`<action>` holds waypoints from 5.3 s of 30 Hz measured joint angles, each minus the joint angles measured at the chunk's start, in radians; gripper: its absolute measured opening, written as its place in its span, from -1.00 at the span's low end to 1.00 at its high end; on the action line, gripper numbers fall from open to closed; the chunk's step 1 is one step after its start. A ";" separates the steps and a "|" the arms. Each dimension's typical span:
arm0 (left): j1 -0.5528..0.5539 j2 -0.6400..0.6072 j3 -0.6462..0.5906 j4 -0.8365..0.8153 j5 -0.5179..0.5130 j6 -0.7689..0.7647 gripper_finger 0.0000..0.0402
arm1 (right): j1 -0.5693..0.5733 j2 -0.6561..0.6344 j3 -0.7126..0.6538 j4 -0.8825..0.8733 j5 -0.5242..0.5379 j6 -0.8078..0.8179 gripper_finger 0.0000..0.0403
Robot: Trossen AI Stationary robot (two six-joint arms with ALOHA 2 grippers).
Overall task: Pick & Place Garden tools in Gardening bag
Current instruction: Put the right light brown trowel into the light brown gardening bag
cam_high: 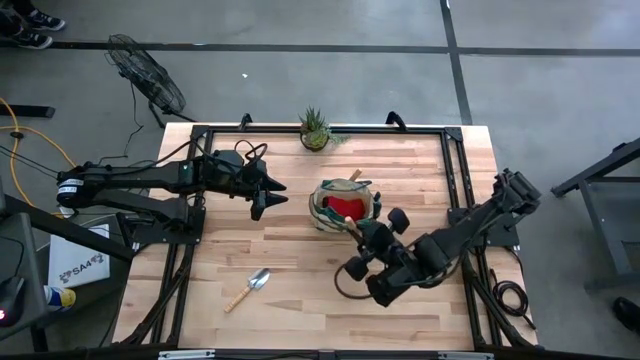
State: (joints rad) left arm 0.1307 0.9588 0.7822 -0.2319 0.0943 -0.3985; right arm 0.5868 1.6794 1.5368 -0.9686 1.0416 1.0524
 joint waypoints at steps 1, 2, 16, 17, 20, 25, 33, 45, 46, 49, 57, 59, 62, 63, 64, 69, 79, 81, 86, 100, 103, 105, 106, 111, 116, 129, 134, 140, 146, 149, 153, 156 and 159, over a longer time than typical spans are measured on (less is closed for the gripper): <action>0.000 0.000 0.000 0.000 0.000 0.000 -0.05 | -0.007 0.003 0.004 -0.010 -0.022 -0.001 -0.73; 0.000 0.000 0.000 0.000 0.000 0.000 -0.05 | -0.015 0.008 0.010 -0.017 -0.039 -0.001 -0.73; 0.000 0.000 0.000 -0.002 0.002 -0.004 -0.05 | 0.019 0.015 0.015 -0.185 -0.377 0.266 -0.73; 0.000 0.000 0.000 -0.002 0.002 -0.004 -0.05 | 0.029 0.016 0.015 -0.214 -0.420 0.304 -0.73; 0.000 0.000 0.000 -0.002 0.004 -0.003 -0.05 | 0.060 0.016 0.015 -0.313 -0.546 0.423 -0.73; 0.000 0.000 0.000 -0.002 0.004 -0.003 -0.05 | 0.120 0.016 0.015 -0.482 -0.627 0.623 -0.73; 0.000 0.000 0.000 -0.001 0.000 -0.003 -0.05 | 0.173 0.016 0.013 -0.601 -0.388 0.882 -0.73; 0.000 0.000 0.000 -0.001 -0.008 -0.002 -0.05 | 0.075 0.129 0.012 -0.521 -0.059 0.806 -0.73; 0.000 0.000 0.000 -0.001 -0.008 -0.002 -0.05 | 0.068 0.130 0.012 -0.507 -0.029 0.805 -0.73; 0.000 0.000 0.000 -0.001 -0.010 0.000 -0.05 | 0.046 0.129 0.012 -0.448 0.050 0.762 -0.73; 0.000 0.000 0.000 -0.001 -0.011 0.000 -0.05 | -0.033 0.129 0.012 -0.254 0.199 0.502 -0.73; 0.000 0.000 0.000 -0.001 -0.011 0.000 -0.05 | -0.057 0.129 0.012 -0.196 0.219 0.428 -0.73; 0.000 0.000 0.000 -0.001 -0.011 0.000 -0.05 | -0.090 0.129 0.012 -0.122 0.221 0.320 -0.73; 0.000 0.000 0.000 -0.001 -0.010 0.000 -0.05 | -0.099 0.129 0.012 -0.105 0.222 0.292 -0.73; 0.000 0.000 0.000 -0.001 -0.010 0.000 -0.05 | -0.107 0.129 0.012 -0.088 0.222 0.268 -0.73; 0.000 0.000 0.000 -0.001 -0.010 0.001 -0.05 | -0.137 0.129 0.012 -0.067 0.225 0.217 -0.73; 0.000 0.000 0.000 -0.002 -0.009 0.004 -0.05 | -0.176 0.129 0.012 -0.067 0.202 0.177 -0.73; 0.000 0.000 0.000 -0.002 -0.008 0.004 -0.05 | -0.176 0.129 0.012 -0.067 0.188 0.177 -0.73; 0.000 0.000 0.000 -0.002 -0.007 0.004 -0.05 | -0.173 0.129 0.012 -0.067 0.185 0.177 -0.73; 0.000 0.000 0.000 -0.002 -0.008 0.004 -0.05 | -0.165 0.129 0.012 -0.067 0.115 0.174 -0.73; 0.000 0.000 0.000 -0.002 -0.008 0.009 -0.05 | -0.162 0.129 0.012 -0.067 0.131 0.174 -0.73; 0.000 0.000 0.000 -0.002 -0.011 0.010 -0.05 | -0.164 0.129 0.012 -0.067 0.130 0.174 -0.73; 0.000 0.000 0.000 -0.002 -0.011 0.011 -0.05 | -0.164 0.129 0.012 -0.067 0.129 0.174 -0.73; 0.000 0.000 0.000 -0.002 -0.011 0.011 -0.05 | -0.164 0.144 -0.005 -0.063 0.121 0.195 -0.73; 0.000 0.000 0.000 -0.002 -0.011 0.011 -0.05 | -0.170 0.159 -0.014 -0.050 0.132 0.234 -0.73; 0.000 0.000 0.000 -0.002 -0.017 0.011 -0.05 | -0.197 0.157 -0.014 -0.044 0.204 0.226 -0.73; 0.000 0.000 0.000 -0.002 -0.017 0.011 -0.05 | -0.218 0.157 -0.014 -0.044 0.205 0.199 -0.73; 0.000 0.000 0.000 -0.002 -0.017 0.011 -0.05 | -0.223 0.157 -0.014 -0.044 0.225 0.197 -0.73; 0.000 0.000 0.000 -0.002 -0.017 0.011 -0.05 | -0.223 0.157 -0.014 -0.044 0.237 0.196 -0.73; 0.000 0.000 0.000 -0.002 -0.017 0.011 -0.05 | -0.227 0.157 -0.014 -0.044 0.242 0.198 -0.73; 0.000 0.000 0.000 -0.002 -0.017 0.011 -0.05 | -0.230 0.157 -0.014 -0.044 0.239 0.199 -0.73; 0.000 0.000 0.000 -0.002 -0.017 0.011 -0.05 | -0.230 0.157 -0.014 -0.041 0.236 0.199 -0.73; 0.000 0.000 0.000 -0.002 -0.017 0.011 -0.05 | -0.230 0.157 -0.014 -0.039 0.236 0.199 -0.73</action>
State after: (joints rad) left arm 0.1307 0.9585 0.7822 -0.2340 0.0772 -0.3874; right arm 0.3573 1.8362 1.5227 -1.0080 1.2778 1.2518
